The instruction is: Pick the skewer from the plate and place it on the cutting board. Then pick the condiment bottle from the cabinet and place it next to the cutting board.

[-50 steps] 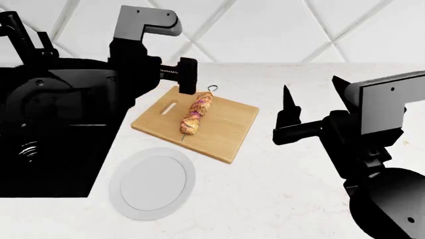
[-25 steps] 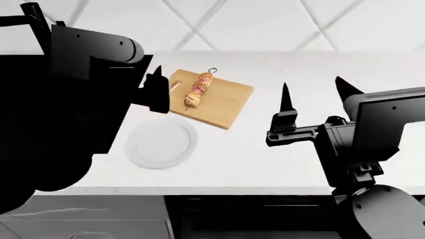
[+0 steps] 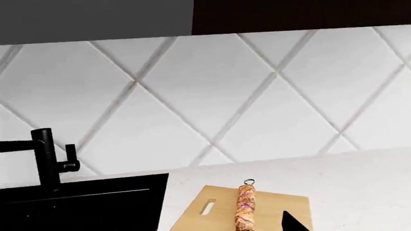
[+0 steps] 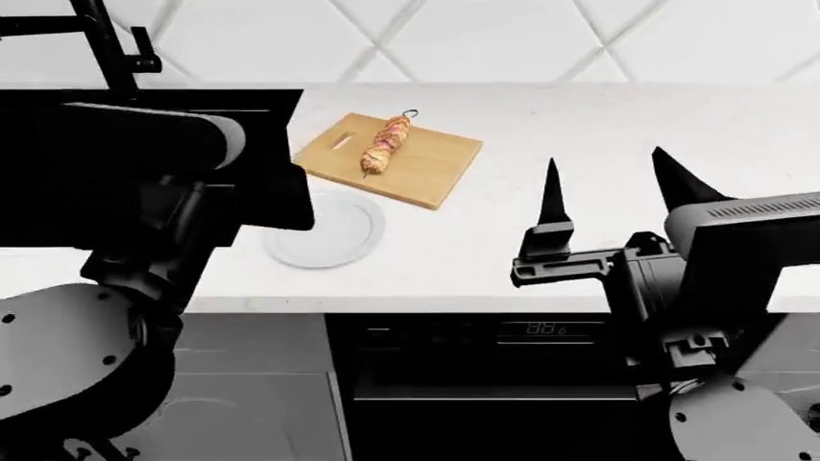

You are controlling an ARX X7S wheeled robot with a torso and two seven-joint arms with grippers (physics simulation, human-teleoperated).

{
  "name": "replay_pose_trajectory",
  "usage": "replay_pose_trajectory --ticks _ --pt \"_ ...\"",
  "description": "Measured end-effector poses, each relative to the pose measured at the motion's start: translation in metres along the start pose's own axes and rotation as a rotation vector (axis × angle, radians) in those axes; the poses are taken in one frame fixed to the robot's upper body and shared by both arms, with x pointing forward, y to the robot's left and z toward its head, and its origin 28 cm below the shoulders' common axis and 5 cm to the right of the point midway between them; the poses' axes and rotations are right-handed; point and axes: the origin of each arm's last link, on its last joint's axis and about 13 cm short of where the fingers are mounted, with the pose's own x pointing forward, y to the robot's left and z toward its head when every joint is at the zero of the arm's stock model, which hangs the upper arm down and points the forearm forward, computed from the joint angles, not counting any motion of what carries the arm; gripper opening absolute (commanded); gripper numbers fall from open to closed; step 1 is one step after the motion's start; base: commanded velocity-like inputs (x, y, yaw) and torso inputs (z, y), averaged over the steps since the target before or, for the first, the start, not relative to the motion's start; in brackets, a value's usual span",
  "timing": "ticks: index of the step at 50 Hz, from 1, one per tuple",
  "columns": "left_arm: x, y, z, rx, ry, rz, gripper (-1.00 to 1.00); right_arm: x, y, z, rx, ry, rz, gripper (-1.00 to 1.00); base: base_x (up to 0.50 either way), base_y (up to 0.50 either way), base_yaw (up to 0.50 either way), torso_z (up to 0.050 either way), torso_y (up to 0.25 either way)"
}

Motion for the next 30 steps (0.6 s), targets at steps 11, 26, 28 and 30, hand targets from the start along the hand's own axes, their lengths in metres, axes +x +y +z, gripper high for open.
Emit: replay_pose_trajectory --ticks 11,26,28,30 --pt "-0.016 0.001 -0.020 -0.002 -0.016 0.040 1.00 -0.010 0.003 -0.014 -0.006 -0.030 -0.005 1.00 0.00 0.50 0.00 0.000 0.000" --pt "-0.027 0.003 -0.028 -0.014 -0.015 0.047 1.00 -0.016 0.006 -0.020 -0.003 -0.042 0.001 1.00 0.00 0.50 0.00 0.000 0.000" --pt "-0.028 0.003 -0.028 -0.016 -0.014 0.047 1.00 -0.017 0.006 -0.021 0.000 -0.043 0.002 1.00 0.00 0.50 0.00 0.000 0.000" --pt "-0.028 0.003 -0.029 -0.017 -0.014 0.048 1.00 -0.017 0.006 -0.021 0.002 -0.043 0.002 1.00 0.00 0.50 0.00 0.000 0.000"
